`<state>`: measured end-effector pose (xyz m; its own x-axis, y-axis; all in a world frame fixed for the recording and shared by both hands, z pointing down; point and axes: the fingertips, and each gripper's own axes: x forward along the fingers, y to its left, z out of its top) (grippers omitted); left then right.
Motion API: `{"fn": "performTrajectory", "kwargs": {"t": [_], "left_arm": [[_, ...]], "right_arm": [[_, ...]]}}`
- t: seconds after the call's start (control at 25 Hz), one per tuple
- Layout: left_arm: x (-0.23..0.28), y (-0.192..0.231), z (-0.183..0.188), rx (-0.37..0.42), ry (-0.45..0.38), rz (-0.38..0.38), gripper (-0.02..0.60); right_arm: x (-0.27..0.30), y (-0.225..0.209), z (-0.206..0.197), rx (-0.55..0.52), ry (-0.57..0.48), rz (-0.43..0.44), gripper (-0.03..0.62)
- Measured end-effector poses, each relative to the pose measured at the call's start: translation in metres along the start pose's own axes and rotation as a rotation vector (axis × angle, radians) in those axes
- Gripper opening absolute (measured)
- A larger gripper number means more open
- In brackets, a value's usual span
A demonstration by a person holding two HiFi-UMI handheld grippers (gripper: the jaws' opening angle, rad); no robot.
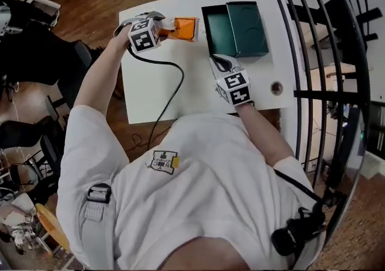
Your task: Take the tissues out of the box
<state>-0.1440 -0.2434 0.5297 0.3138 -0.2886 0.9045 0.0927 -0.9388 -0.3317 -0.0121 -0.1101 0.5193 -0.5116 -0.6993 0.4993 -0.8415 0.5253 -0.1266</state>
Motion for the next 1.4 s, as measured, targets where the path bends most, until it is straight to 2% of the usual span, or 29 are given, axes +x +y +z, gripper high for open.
{"fn": "performTrajectory", "kwargs": {"t": [0.12,0.24,0.36,0.48,0.6,0.76,0.88,1.0,1.12,1.2,1.32,1.4], "left_arm": [[0.01,-0.039,-0.044,-0.228,0.029,-0.055,0.279],[0.026,-0.07,-0.069,-0.323,0.06,-0.108,0.279],[0.037,-0.085,-0.08,-0.347,0.092,-0.139,0.279],[0.037,-0.074,-0.076,-0.33,0.066,-0.12,0.281],[0.038,-0.073,-0.077,-0.325,0.061,-0.137,0.281],[0.044,-0.081,-0.091,-0.367,0.072,-0.186,0.304],[0.035,-0.078,-0.086,-0.392,0.032,-0.181,0.313],[0.012,-0.064,-0.081,-0.413,-0.05,-0.12,0.313],[-0.028,-0.063,-0.065,-0.485,-0.202,-0.032,0.311],[-0.047,-0.08,-0.053,-0.617,-0.362,-0.002,0.303],[-0.06,-0.116,-0.027,-0.864,-0.633,0.021,0.236],[-0.052,-0.144,-0.012,-0.951,-0.71,0.031,0.195]], "right_arm": [[0.011,0.026,-0.007,-0.039,0.033,0.056,0.008],[0.022,0.049,-0.012,-0.065,0.066,0.098,0.009],[0.03,0.063,-0.015,-0.088,0.095,0.13,0.009],[0.034,0.065,-0.013,-0.097,0.105,0.14,0.009],[0.036,0.066,-0.01,-0.095,0.105,0.134,0.009],[0.036,0.066,-0.009,-0.091,0.103,0.123,0.009],[0.035,0.062,-0.012,-0.081,0.104,0.113,0.009],[0.035,0.06,-0.011,-0.072,0.103,0.101,0.009],[0.029,0.062,-0.014,-0.07,0.097,0.095,0.009],[0.025,0.064,-0.019,-0.075,0.087,0.106,0.009],[0.021,0.068,-0.037,-0.077,0.086,0.14,0.009],[0.016,0.072,-0.054,-0.08,0.102,0.164,0.009]]}}
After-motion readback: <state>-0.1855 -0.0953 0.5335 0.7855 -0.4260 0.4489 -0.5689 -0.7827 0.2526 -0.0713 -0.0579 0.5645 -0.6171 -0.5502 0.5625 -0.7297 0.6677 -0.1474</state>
